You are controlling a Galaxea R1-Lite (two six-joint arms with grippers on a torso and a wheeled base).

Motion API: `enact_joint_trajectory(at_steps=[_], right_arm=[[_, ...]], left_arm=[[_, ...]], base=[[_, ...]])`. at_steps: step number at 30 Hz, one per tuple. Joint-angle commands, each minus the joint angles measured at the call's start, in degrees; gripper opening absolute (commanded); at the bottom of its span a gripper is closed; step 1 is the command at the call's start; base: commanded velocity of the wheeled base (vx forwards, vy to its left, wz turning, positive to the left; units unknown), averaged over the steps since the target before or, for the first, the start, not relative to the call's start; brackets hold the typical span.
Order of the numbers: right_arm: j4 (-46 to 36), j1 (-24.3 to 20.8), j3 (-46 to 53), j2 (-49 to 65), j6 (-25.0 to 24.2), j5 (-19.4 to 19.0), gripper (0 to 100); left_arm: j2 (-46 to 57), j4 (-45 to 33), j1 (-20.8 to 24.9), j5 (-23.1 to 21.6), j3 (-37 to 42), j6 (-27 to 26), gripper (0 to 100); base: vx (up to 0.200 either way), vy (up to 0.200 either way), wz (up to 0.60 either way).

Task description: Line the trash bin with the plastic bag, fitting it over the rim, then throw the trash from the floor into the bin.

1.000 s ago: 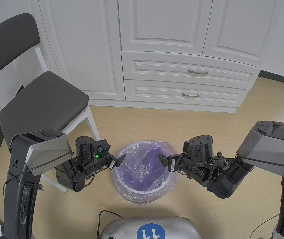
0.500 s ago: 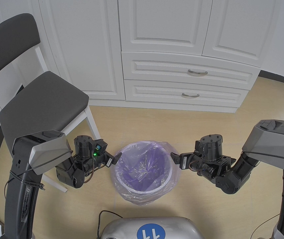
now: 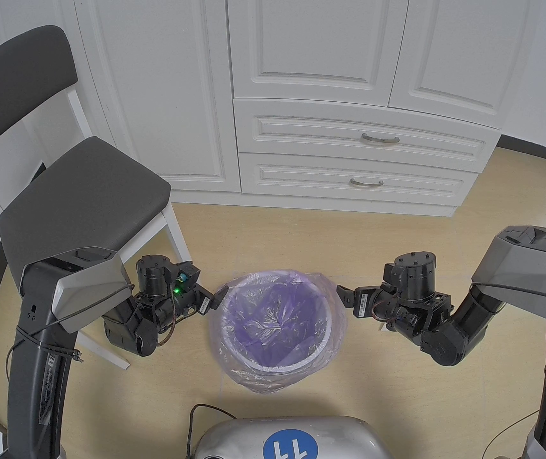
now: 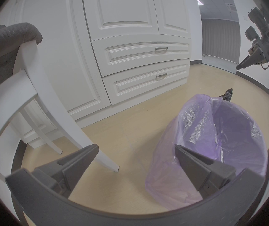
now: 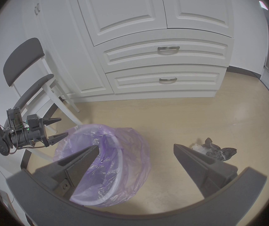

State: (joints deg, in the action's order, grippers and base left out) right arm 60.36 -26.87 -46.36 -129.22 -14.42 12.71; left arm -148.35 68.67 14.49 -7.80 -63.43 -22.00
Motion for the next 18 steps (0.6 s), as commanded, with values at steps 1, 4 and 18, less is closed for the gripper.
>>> enact_joint_trajectory(at_steps=[1,4,18], right_arm=[[0.03,0.5,-0.05,-0.15,0.01,-0.5,100],[0.03,1.29,-0.13,-0.59,0.01,-1.29,100],[0.03,2.17,-0.92,-2.44,0.01,-1.99,100]], left_arm=[[-0.19,-0.2,-0.26,-0.02,-0.47,0.03,100],[-0.63,-0.47,-0.78,-0.11,-1.52,0.03,100],[-5.2,-3.81,-0.87,-0.28,-5.74,2.84,100]], base=[[0.0,0.0,0.0],[0.0,0.0,0.0],[0.0,0.0,0.0]])
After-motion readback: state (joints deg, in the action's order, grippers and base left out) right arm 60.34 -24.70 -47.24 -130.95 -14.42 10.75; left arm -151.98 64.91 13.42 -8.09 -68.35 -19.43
